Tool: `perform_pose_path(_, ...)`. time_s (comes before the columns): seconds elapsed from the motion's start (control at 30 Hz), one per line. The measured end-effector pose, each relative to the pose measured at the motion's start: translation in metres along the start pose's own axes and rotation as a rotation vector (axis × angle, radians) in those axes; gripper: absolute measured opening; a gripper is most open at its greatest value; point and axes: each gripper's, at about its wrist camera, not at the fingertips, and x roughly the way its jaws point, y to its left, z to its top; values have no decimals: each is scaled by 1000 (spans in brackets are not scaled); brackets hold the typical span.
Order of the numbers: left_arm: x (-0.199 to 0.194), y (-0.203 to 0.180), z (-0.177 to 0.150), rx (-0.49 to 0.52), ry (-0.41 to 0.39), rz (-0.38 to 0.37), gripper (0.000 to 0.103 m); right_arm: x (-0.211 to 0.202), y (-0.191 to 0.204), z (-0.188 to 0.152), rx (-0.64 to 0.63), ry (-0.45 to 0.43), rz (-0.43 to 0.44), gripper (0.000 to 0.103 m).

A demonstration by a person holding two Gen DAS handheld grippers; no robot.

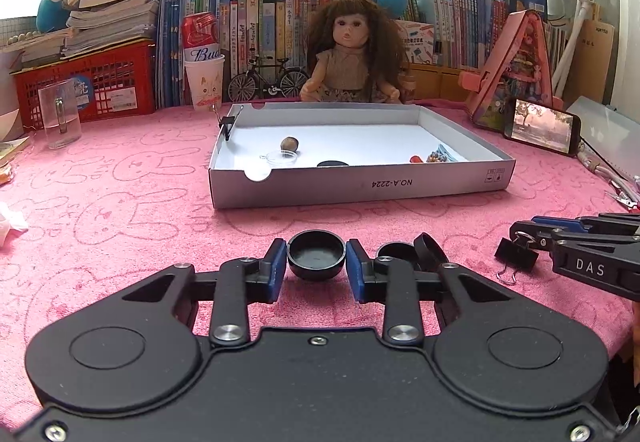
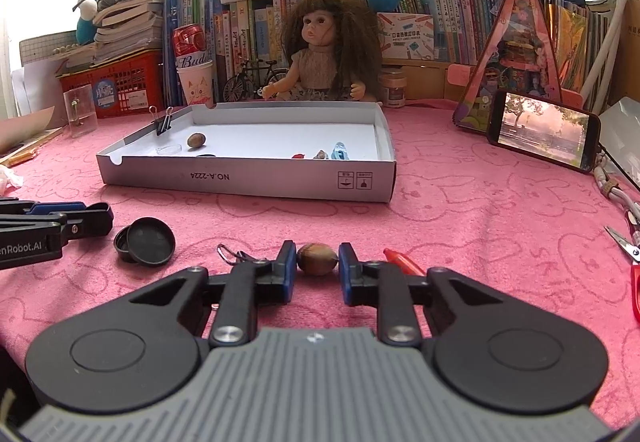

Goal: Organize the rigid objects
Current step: 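Grasp the black round lid with the left tool while the right tool grasps the walnut, then carry the lid and walnut into the white tray and open both tools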

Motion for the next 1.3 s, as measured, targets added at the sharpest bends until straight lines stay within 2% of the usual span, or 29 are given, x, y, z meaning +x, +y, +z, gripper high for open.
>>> perform_pose_path(0.57,12,17,49,-44,-44,-4,30,9,-5,36,48,-55,-2,27)
perform_pose_path(0.9,47,21,88,-73,-60,-36,30,30,-10,69,103,-98,21,27)
perform_pose_path(1.17,90,24,113,-109,-28,-39,30,65,-21,91,147,-79,30,27)
perform_pose_path(1.3,113,21,118,-117,-2,-30,30,83,-26,94,191,-59,8,27)
